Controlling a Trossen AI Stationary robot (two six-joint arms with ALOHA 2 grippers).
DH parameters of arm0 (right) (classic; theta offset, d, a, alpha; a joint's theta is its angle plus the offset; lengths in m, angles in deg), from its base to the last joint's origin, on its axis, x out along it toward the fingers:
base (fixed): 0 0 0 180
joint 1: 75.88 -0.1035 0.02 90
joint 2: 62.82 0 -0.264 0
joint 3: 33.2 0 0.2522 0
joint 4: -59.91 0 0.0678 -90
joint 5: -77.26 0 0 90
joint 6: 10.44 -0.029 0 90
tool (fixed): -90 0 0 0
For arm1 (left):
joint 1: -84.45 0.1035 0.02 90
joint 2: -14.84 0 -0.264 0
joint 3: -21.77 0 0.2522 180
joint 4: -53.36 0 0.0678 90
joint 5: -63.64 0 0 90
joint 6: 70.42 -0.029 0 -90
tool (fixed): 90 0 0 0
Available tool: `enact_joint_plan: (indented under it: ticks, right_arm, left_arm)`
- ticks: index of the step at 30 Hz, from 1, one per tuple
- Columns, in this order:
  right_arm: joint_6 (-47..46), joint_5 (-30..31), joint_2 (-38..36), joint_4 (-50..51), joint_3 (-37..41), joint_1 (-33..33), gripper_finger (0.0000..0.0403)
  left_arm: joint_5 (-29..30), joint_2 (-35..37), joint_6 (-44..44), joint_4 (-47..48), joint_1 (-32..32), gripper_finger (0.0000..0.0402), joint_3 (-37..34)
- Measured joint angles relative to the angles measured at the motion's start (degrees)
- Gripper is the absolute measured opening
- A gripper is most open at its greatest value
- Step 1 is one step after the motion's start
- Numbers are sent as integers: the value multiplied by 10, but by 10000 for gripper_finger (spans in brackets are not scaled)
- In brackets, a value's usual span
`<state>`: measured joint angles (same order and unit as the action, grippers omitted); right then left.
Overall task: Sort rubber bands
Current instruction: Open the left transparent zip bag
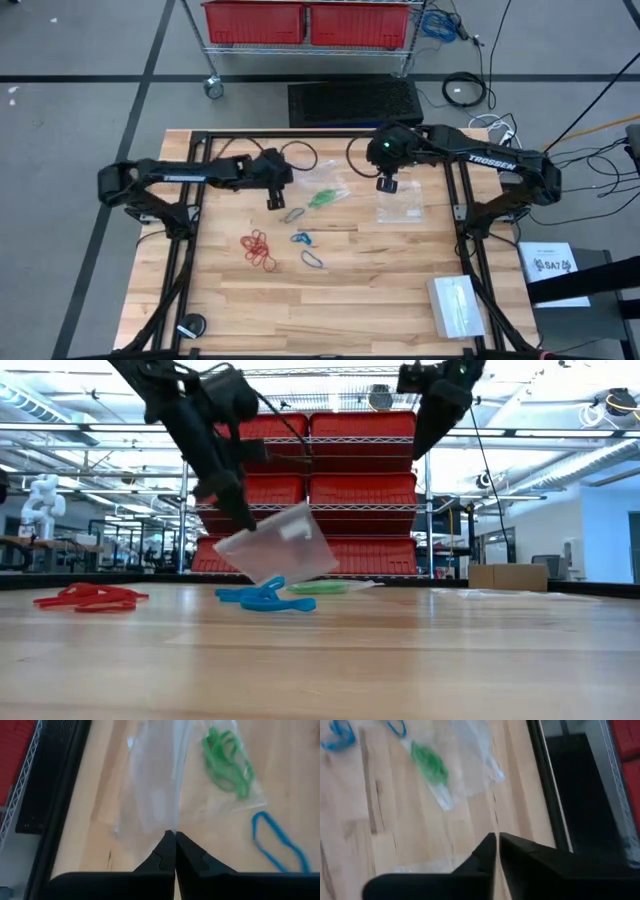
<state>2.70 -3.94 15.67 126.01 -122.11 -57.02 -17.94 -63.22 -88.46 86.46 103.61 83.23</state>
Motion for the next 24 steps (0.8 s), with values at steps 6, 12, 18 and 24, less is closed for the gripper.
enact_joint_plan:
  ticks: [6,12,18,24]
  right_arm:
    - [-48,-112,-87,-314,217,-4,1]
    - [-112,-145,-69,-543,297,-61,4]
    - [-140,-131,-10,-532,216,-73,48]
    - [-112,-131,62,-458,101,-64,159]
  left_arm:
    - [-25,56,36,11,0,1,0]
    - [-46,81,43,-1,1,1,0]
    - [-71,85,43,-29,1,0,0]
    - [-81,85,43,-39,1,0,0]
